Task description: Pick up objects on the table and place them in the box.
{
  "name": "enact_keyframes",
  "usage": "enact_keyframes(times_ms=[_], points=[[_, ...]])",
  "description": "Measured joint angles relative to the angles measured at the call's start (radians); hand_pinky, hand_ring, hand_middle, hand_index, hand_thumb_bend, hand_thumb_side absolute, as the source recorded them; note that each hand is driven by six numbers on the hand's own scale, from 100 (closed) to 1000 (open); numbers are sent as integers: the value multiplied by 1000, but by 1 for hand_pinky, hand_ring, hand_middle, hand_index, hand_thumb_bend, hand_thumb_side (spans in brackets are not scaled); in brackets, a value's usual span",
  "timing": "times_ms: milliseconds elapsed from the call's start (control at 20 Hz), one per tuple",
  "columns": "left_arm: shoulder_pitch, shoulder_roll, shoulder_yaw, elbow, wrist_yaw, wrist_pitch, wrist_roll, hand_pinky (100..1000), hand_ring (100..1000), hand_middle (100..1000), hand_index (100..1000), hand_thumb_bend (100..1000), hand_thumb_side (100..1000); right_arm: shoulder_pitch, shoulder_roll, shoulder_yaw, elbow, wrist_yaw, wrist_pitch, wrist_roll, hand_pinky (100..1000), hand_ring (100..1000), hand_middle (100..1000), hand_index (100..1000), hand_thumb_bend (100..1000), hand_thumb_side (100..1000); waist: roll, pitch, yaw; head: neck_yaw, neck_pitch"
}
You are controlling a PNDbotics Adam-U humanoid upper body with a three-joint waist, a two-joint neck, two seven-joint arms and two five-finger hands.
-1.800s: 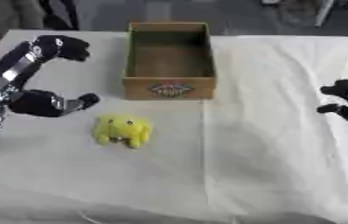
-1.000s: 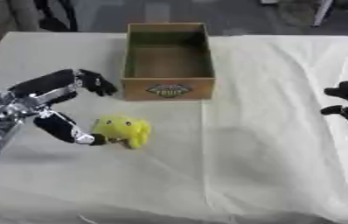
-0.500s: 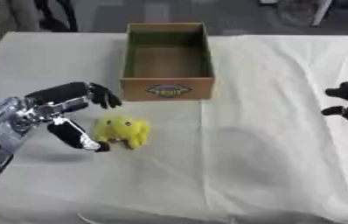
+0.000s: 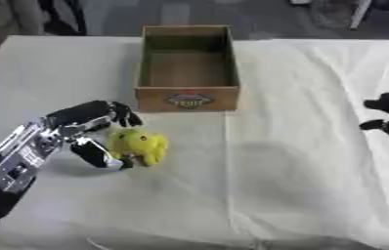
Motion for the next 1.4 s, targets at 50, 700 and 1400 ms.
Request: enact_keyframes(times_ms=[50,700,1400], points=[[-1,-6,0,10,-6,-3,13,750,698,672,814,500,226,0,0,0,0,0,0,0,589,789,606,695,100,700,0,0,0,0,0],[-8,-58,4,86,1,-22,118,542,386,339,500,100,208,-1,0,0,0,0,0,0,589,789,606,695,100,697,-7,3,0,5,0],[-51,40,105,-140,156,32,155,487,310,250,421,100,202,0,0,0,0,0,0,0,589,789,606,695,100,699,0,2,-3,4,0]])
